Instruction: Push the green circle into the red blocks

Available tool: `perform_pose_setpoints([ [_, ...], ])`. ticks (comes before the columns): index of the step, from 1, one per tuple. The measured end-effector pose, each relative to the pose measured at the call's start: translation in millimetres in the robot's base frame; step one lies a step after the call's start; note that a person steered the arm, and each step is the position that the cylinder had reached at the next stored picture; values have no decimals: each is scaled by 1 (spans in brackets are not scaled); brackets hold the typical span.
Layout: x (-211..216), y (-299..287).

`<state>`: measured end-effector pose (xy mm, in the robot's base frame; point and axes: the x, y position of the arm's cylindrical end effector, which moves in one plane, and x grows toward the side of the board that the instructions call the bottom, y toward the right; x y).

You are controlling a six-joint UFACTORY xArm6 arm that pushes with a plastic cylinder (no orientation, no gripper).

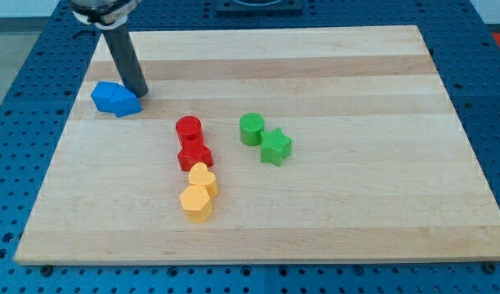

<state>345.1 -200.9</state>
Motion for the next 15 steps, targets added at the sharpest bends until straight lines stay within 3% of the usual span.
perform_pose_setpoints([
  [2, -28, 118],
  [3, 2, 202],
  [4, 51, 246],
  [5, 83, 234],
  [7, 95, 114],
  [9, 115, 31],
  [13, 111, 21],
  [15, 104, 48],
])
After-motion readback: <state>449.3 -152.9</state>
